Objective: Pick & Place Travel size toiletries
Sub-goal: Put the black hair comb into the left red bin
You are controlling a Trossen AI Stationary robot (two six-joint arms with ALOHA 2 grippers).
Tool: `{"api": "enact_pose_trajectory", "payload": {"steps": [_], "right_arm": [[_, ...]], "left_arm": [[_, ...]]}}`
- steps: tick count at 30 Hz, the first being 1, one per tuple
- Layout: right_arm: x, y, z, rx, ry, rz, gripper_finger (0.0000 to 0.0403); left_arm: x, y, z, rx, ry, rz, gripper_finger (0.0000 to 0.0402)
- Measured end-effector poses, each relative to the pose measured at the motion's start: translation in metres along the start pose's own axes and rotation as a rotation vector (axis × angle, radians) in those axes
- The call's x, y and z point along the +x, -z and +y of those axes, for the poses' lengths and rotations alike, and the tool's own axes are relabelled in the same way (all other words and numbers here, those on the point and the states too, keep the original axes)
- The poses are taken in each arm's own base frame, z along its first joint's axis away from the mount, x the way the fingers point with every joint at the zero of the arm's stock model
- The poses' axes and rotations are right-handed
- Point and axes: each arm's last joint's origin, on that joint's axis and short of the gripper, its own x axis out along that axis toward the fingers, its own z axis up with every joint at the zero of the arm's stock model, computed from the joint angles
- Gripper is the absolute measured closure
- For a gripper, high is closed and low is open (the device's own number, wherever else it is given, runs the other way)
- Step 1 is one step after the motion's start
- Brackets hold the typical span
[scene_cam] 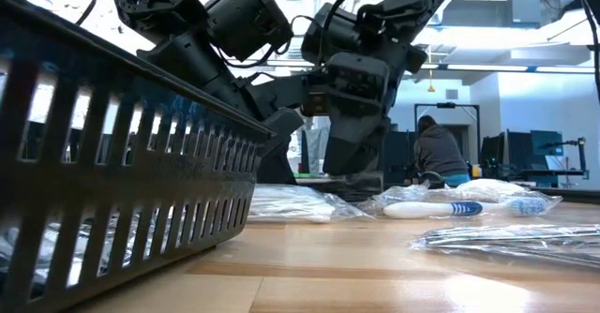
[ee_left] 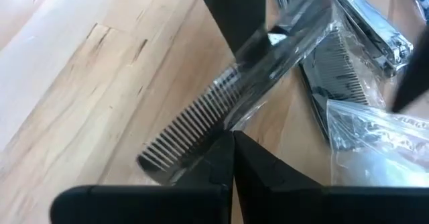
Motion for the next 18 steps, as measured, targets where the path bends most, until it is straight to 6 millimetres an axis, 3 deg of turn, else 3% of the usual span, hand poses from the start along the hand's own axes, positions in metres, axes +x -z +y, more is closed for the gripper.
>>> {"api": "enact_pose_trajectory", "payload": {"steps": [7,18], "right_arm": [[-0.0001,-0.0011,-0.0058,0.068,0.123,-0.035,0.0188],[0.0021,0.0004,0.0006,0.047,0.12,-0.034,0.0308]], "left_arm": [[0.0,-0.0003,-0.0004,0.0,0.014,0.004,0.04],[0.0003,-0.0004,-0.0001,0.002,0.003,-0.001,0.04]]}}
